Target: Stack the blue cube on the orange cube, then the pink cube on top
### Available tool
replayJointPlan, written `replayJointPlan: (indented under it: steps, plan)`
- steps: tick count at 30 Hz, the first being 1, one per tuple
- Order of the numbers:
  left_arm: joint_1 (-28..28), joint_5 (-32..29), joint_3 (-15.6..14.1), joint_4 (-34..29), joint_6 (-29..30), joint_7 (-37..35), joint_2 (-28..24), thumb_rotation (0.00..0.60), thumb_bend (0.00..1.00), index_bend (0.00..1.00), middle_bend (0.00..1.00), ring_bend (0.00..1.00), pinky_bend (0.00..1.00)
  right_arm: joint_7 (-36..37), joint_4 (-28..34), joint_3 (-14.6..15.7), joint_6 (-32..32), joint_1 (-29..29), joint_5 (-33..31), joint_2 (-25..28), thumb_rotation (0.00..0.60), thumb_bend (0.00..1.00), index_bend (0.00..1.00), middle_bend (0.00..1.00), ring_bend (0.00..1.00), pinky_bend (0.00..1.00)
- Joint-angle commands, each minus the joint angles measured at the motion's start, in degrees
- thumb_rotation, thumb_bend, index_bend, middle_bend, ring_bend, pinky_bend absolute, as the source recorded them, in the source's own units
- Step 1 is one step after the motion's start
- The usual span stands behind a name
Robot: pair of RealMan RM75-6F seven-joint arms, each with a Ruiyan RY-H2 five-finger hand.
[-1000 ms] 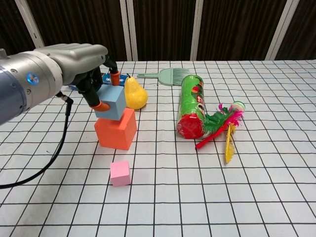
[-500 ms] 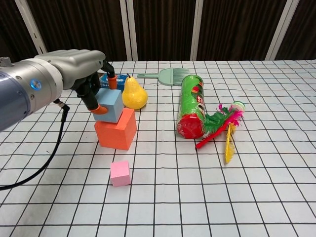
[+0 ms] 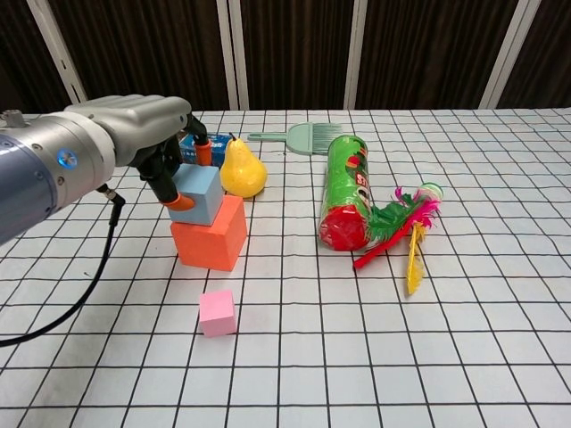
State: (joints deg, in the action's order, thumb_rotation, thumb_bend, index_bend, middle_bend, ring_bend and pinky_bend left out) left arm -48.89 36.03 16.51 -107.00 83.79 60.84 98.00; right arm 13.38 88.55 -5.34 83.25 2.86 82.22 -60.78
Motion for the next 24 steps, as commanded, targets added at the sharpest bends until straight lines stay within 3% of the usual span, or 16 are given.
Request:
replayJointPlan:
  steps: [1, 24]
  plan:
    - [-0.14, 0.06, -0.06, 0.14, 0.07, -0.08, 0.08, 0.6, 0.34, 0.44, 0.82, 0.71, 0.86, 0.04, -0.02, -0.01, -0.02, 0.0, -0.03, -0.01, 0.6, 0.17, 0.25, 0.2, 0.19, 0.2]
    - [-1.2, -0.68, -0.43, 1.18, 0.13, -0.49, 0.87, 0.6, 0.34, 0.44, 0.82, 0.71, 0.86, 0.24, 0.02, 0.0, -0.17, -0.07, -0.04, 0.19, 0.6, 0.17, 0.25, 0.2, 0.19, 0.2]
